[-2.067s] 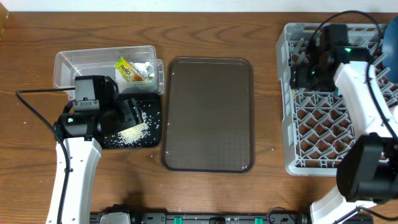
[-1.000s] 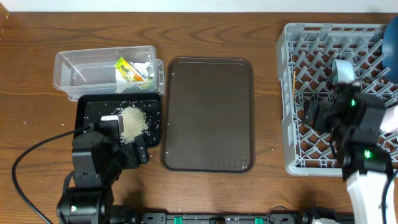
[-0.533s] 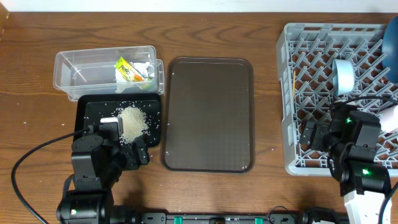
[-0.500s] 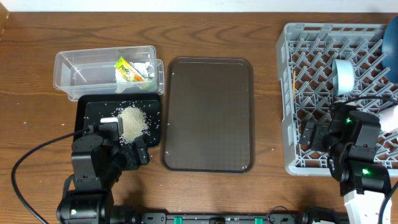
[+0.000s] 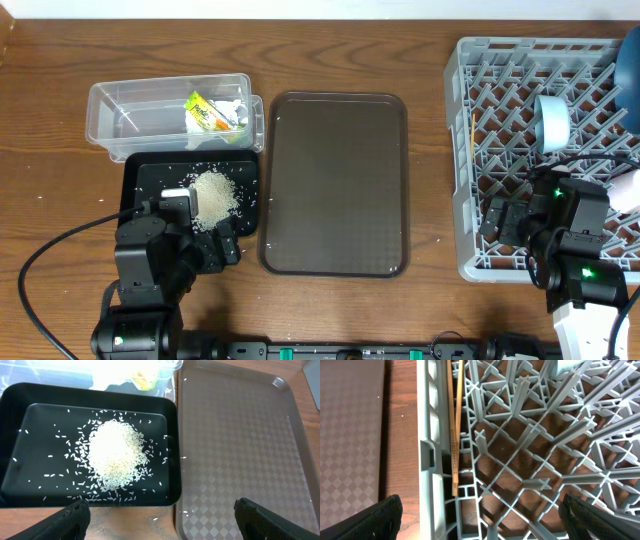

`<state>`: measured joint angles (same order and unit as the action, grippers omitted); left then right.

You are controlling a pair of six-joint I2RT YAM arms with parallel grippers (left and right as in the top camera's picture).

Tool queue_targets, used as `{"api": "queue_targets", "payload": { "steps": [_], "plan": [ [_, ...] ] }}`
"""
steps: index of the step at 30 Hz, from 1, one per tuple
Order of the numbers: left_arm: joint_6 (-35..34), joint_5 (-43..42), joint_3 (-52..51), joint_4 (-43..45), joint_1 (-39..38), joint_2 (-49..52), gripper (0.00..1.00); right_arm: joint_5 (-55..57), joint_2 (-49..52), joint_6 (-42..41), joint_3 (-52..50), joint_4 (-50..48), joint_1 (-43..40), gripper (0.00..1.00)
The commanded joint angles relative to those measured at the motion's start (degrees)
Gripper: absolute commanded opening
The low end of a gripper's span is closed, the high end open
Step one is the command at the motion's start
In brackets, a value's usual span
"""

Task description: Sort waste into correct bins and load items into the dishwasher rack

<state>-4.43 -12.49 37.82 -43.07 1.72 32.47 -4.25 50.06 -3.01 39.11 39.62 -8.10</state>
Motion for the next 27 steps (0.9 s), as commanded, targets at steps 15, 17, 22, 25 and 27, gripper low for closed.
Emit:
{"api": "queue_targets", "payload": {
  "steps": [15, 17, 22, 25, 27],
  "plan": [
    [0.55, 0.13, -0.17, 0.09, -0.20, -0.26, 0.95, 5.97, -30.40, 1.60, -14.71, -5.53, 10.34, 0.99],
    [0.55, 0.13, -0.17, 0.09, -0.20, -0.26, 0.95, 6.60, -34.86, 1.60, -19.65, -10.75, 11.69, 0.99],
    [0.55, 0.13, -0.17, 0.09, -0.20, -0.26, 0.95, 6.62, -45.16, 1.60, -31.36, -22.91, 13.18, 0.99],
    [0.55, 0.13, -0.17, 0.09, -0.20, -0.26, 0.95, 6.62, -49.29, 1.64, -35.50, -27.76, 13.16, 0.99],
    [0.55, 0.13, -0.17, 0.09, -0.20, -0.26, 0.95, 7.15, -49.79, 2.05, -35.98, -30.05, 13.03, 0.99]
  ]
}}
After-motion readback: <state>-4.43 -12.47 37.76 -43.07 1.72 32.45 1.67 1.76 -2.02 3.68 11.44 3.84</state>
